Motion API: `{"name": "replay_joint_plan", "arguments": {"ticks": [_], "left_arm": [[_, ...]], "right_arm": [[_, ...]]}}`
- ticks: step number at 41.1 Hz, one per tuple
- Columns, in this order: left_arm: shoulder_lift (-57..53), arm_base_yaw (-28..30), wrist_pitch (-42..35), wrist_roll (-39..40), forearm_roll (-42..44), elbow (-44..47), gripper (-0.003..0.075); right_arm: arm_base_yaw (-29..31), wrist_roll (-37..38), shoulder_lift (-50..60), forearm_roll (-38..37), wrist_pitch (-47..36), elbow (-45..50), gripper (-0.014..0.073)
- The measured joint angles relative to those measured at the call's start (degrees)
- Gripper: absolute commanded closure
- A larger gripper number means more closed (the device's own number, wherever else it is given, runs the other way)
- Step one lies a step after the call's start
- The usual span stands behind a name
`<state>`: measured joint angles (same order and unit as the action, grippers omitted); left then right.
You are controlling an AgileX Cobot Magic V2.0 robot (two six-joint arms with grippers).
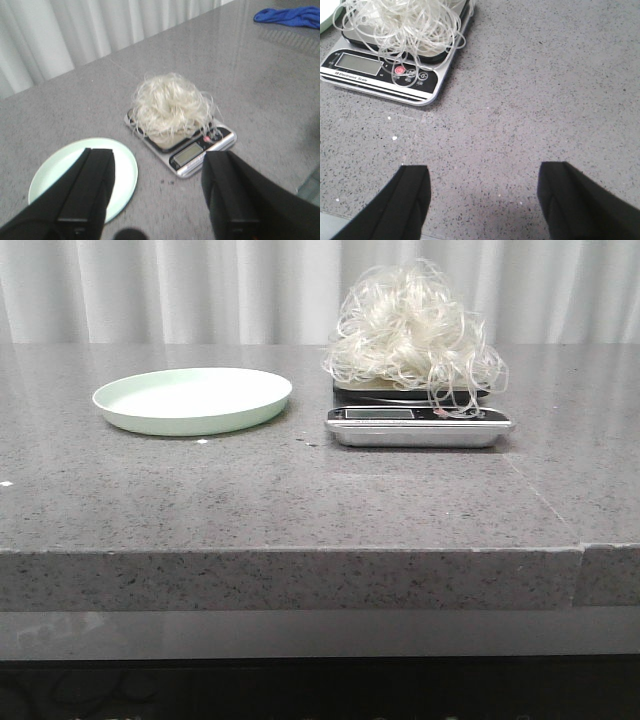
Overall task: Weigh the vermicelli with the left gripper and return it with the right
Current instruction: 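Lower the vermicelli onto the scale, open the left gripper, withdraw, then lower the right gripper onto the vermicelli on the scale and grasp it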
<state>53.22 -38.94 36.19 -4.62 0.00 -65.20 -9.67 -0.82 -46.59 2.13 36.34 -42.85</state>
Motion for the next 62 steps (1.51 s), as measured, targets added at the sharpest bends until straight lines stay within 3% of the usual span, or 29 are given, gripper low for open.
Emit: {"name": "replay_joint_plan", "arguments": {"ticks": [8, 19, 29, 53, 62], "left_arm": [[-11.89, 0.0, -0.22, -0.04, -1.12, 11.44, 0.0271], [-21.5, 0.0, -0.22, -0.04, -1.28, 18.81, 0.0271], [-22.1, 0.0, -0.22, -0.04, -1.38, 19.4, 0.0271], [-22.1, 0.0, -0.22, -0.04, -1.38, 19.4, 0.0271], [-22.1, 0.0, -0.22, -0.04, -1.38, 19.4, 0.0271]], "right_arm": [[-1.08, -0.49, 0.0, 0.0, 0.28, 0.0, 0.0037], [-6.26, -1.07, -4.37, 0.0, 0.36, -3.57, 0.0037], [-9.7, -1.07, -15.64, 0.0, -0.5, -13.59, 0.0037], [-9.73, -1.07, -46.98, 1.89, -2.59, -42.24, 0.0037], [-9.73, -1.07, -55.81, 2.4, -3.31, -47.71, 0.0037]]}}
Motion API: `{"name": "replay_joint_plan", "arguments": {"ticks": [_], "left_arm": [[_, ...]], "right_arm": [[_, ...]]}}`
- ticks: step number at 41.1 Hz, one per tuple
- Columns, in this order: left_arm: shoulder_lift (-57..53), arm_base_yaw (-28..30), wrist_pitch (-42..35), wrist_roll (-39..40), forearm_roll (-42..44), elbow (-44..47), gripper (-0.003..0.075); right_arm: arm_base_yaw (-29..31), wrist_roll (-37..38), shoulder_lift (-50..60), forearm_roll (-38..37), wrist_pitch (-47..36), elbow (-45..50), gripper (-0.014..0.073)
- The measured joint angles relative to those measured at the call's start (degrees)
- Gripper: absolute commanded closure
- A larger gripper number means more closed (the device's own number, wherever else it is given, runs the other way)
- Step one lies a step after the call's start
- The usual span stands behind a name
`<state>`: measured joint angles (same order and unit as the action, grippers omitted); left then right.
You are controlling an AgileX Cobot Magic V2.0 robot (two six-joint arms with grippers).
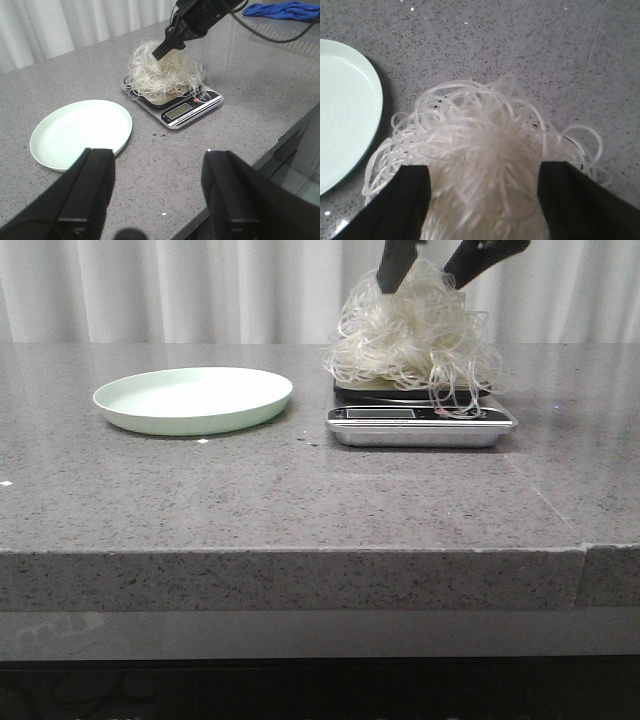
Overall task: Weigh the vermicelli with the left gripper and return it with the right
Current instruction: 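Lower the right gripper onto the vermicelli on the scale and grasp it, then lift the vermicelli with the right gripper and carry it over the plate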
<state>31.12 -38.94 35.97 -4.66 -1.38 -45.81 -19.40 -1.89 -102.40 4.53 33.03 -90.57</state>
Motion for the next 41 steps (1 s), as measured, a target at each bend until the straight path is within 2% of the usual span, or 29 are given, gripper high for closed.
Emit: {"name": "replay_joint_plan", "arguments": {"ticks": [6, 15, 18, 30, 41], "left_arm": [[0.0, 0.0, 0.0, 0.0, 0.0, 0.0, 0.0271], [0.0, 0.0, 0.0, 0.0, 0.0, 0.0, 0.0271], [0.0, 0.0, 0.0, 0.0, 0.0, 0.0, 0.0271], [0.0, 0.0, 0.0, 0.0, 0.0, 0.0, 0.0271], [0.0, 0.0, 0.0, 0.0, 0.0, 0.0, 0.0271]], "right_arm": [[0.0, 0.0, -2.78, 0.37, -0.97, -0.6, 0.0061], [0.0, 0.0, -3.82, 0.37, -1.1, -1.03, 0.0365], [0.0, 0.0, -3.91, 0.37, -1.1, -1.03, 0.0412], [-1.53, 0.0, -1.87, 0.37, 0.88, -1.98, 0.0417], [-6.55, 0.0, 0.21, 0.37, 2.76, -12.4, 0.0417]]}}
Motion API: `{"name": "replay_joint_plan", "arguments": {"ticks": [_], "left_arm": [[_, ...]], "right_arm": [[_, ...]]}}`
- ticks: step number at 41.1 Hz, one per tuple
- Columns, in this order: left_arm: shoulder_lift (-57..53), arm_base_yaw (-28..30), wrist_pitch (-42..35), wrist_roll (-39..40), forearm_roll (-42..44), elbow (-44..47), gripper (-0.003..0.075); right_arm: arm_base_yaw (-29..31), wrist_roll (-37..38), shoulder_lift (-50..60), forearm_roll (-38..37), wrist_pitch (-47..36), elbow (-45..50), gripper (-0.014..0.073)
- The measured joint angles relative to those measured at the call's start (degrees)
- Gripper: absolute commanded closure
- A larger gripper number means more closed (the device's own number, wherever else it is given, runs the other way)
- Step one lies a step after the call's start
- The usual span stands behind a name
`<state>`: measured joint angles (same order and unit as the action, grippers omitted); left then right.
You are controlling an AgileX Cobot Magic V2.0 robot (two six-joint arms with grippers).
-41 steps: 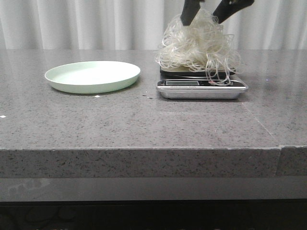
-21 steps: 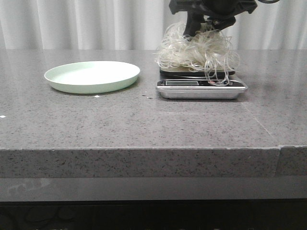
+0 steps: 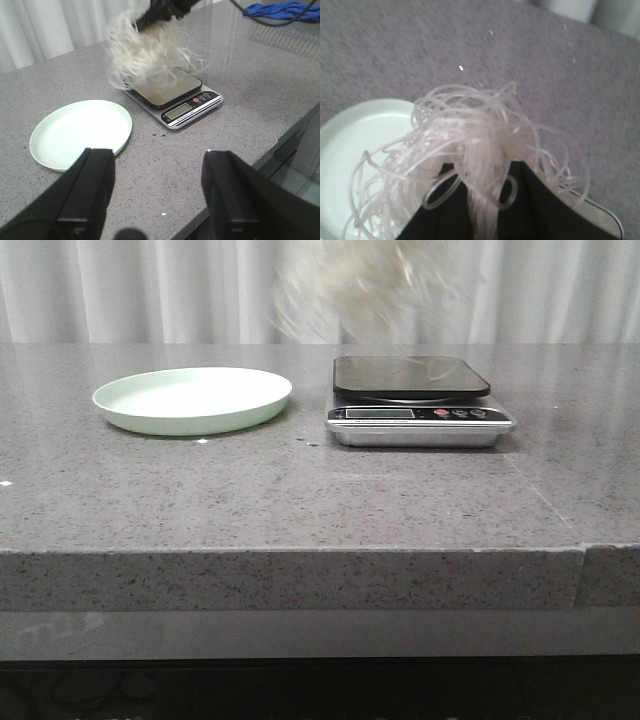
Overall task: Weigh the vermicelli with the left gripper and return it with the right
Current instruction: 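Lift the vermicelli with the right gripper and carry it over the plate, then lower the vermicelli onto the green plate and open the right gripper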
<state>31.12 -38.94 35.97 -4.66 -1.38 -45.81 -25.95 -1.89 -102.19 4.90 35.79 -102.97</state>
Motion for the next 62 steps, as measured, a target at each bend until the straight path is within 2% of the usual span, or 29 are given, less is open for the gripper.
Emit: {"name": "replay_joint_plan", "arguments": {"ticks": [7, 16, 29, 32, 37, 42, 51, 62], "left_arm": [[0.0, 0.0, 0.0, 0.0, -0.31, 0.0, 0.0271], [0.0, 0.0, 0.0, 0.0, -0.79, 0.0, 0.0271], [0.0, 0.0, 0.0, 0.0, -1.22, 0.0, 0.0271], [0.0, 0.0, 0.0, 0.0, -1.22, 0.0, 0.0271], [0.0, 0.0, 0.0, 0.0, -1.22, 0.0, 0.0271], [0.0, 0.0, 0.0, 0.0, -1.22, 0.03, 0.0271], [0.0, 0.0, 0.0, 0.0, -1.22, 0.03, 0.0271], [0.0, 0.0, 0.0, 0.0, -1.22, 0.03, 0.0271]], "right_arm": [[-4.22, 0.0, -1.35, 0.0, -0.8, -4.28, 0.0417], [-8.79, 0.0, -9.59, 0.0, -0.8, -11.52, 0.0417], [-10.13, 0.0, -22.66, 0.0, 3.67, -25.29, 0.0407], [-10.13, 0.0, -25.26, 0.0, 5.36, -27.24, 0.0366], [-10.13, 0.0, -27.7, 0.12, 8.33, -29.13, 0.0197], [-10.13, 0.0, -27.94, 0.34, 9.65, -29.49, 0.0123], [-10.13, 0.0, -25.07, 0.45, 11.62, -29.74, 0.0122], [-10.13, 0.0, -15.97, 0.45, 17.25, -29.74, 0.0122]]}}
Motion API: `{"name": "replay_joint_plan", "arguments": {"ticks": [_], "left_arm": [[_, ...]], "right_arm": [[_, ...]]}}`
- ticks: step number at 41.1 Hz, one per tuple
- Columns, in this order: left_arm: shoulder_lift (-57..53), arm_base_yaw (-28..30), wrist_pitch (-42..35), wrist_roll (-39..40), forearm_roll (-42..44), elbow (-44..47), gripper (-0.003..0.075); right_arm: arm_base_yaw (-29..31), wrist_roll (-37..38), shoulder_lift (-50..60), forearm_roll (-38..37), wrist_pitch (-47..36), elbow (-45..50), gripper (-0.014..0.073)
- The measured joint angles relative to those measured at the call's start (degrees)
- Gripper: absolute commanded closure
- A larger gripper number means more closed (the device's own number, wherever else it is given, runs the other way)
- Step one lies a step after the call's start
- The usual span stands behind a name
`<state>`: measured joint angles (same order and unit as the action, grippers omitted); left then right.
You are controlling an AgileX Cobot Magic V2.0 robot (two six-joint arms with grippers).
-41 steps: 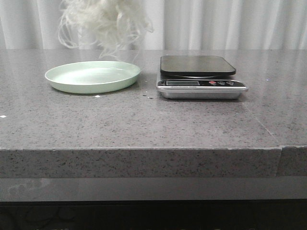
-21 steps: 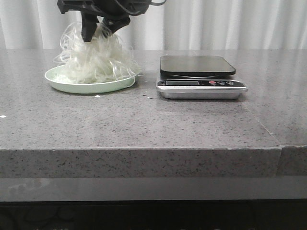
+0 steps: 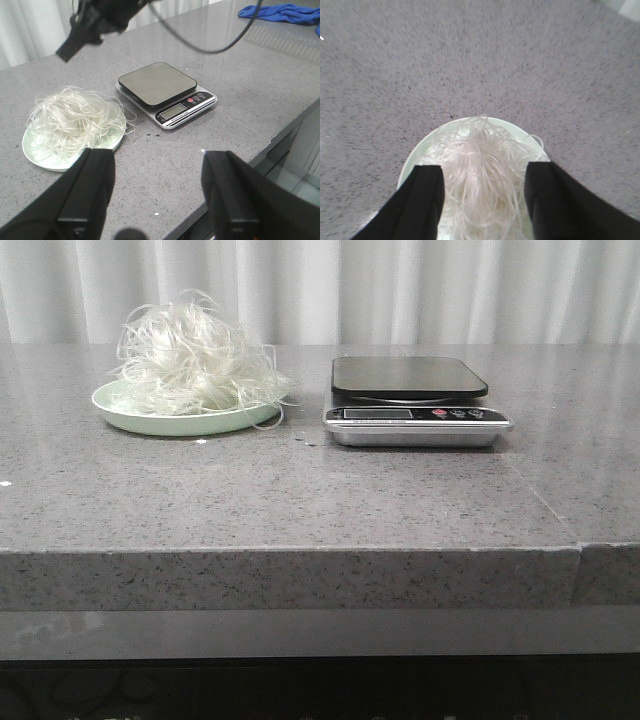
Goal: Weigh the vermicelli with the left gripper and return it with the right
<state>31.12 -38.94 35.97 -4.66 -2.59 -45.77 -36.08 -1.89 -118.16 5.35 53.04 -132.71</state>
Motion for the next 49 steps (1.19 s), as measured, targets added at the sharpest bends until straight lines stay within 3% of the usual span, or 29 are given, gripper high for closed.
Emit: {"name": "replay_joint_plan", "arguments": {"ticks": [9, 21, 28, 38, 49], "left_arm": [[0.0, 0.0, 0.0, 0.0, 0.0, 0.0, 0.0271], [0.0, 0.0, 0.0, 0.0, 0.0, 0.12, 0.0271], [0.0, 0.0, 0.0, 0.0, 0.0, 0.9, 0.0271], [0.0, 0.0, 0.0, 0.0, 0.0, 0.9, 0.0271], [0.0, 0.0, 0.0, 0.0, 0.0, 0.9, 0.0271]], "right_arm": [[0.0, 0.0, 10.5, 0.0, 0.89, 7.67, 0.0122], [0.96, 0.0, 32.7, 0.1, -17.35, 42.78, 0.0122], [1.31, 0.0, 46.11, 0.1, -22.48, 61.06, 0.0122], [1.31, 0.0, 64.33, -1.08, -22.09, 76.69, 0.0122], [1.31, 0.0, 78.07, -3.56, -11.01, 82.65, 0.0122]]}}
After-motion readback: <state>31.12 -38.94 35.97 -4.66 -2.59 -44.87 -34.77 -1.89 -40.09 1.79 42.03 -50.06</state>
